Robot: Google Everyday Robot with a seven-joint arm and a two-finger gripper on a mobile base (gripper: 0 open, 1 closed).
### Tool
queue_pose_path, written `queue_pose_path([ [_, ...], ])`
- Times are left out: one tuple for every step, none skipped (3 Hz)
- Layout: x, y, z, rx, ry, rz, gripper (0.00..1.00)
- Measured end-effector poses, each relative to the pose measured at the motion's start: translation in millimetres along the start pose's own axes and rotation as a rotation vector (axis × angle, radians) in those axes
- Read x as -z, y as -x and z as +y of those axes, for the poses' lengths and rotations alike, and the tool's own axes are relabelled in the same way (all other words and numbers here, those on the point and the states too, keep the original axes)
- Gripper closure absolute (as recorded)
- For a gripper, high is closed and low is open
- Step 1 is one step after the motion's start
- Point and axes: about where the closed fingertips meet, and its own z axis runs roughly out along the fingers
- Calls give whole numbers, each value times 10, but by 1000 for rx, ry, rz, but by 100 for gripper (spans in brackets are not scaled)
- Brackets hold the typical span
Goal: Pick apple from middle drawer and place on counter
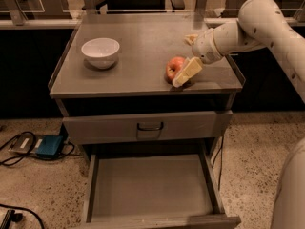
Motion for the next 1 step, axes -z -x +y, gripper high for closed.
queue_pose_path([
  [0, 0, 0, 0, 0, 0, 0],
])
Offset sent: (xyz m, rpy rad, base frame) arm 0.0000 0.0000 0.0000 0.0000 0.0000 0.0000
